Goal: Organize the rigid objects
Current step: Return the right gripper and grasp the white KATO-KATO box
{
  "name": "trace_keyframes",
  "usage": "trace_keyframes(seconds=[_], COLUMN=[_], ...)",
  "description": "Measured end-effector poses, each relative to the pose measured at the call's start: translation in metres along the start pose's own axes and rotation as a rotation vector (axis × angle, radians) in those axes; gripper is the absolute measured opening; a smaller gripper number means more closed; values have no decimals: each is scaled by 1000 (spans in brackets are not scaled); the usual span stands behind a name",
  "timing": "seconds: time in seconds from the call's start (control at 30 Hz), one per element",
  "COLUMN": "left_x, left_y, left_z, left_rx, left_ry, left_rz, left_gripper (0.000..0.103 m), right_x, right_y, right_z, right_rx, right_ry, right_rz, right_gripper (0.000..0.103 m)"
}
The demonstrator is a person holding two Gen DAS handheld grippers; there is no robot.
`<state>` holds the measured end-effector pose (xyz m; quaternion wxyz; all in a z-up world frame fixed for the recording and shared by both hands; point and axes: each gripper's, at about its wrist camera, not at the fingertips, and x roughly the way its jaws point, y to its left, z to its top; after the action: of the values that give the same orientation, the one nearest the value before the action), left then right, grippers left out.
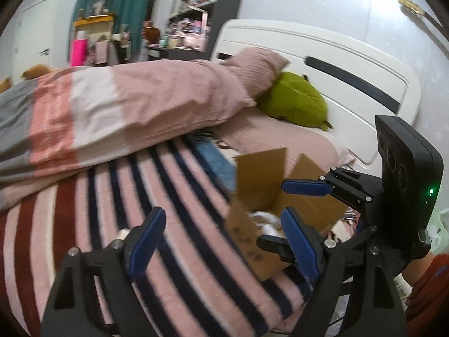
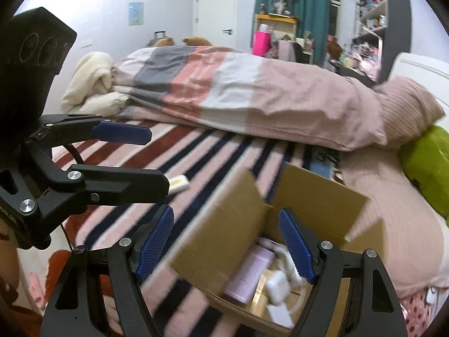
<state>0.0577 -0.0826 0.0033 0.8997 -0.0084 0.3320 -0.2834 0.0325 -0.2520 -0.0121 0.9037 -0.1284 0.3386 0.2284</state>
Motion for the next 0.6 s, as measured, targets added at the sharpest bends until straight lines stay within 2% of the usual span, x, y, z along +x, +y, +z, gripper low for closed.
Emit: trace_keyframes(seconds=[0.17,0.33,0.47,0.6], left_x=[-18,-23,-22,-19], left_y=[55,109,143,164], left_z=[-23,-54,-79,-97], left_rx=[-89,-184,-256,-305], left_ry=[-16,8,34,59], left_rz=[81,150,173,200], left_gripper=[82,82,82,82], right_x=[33,86,134,180], right_y=[49,87,94,95], right_z=[16,17,7,0], right_rx=[-49,-79,-31,2], right_ry=[18,85,157,191], right_rz=[89,183,224,238], right_gripper=[75,75,75,75])
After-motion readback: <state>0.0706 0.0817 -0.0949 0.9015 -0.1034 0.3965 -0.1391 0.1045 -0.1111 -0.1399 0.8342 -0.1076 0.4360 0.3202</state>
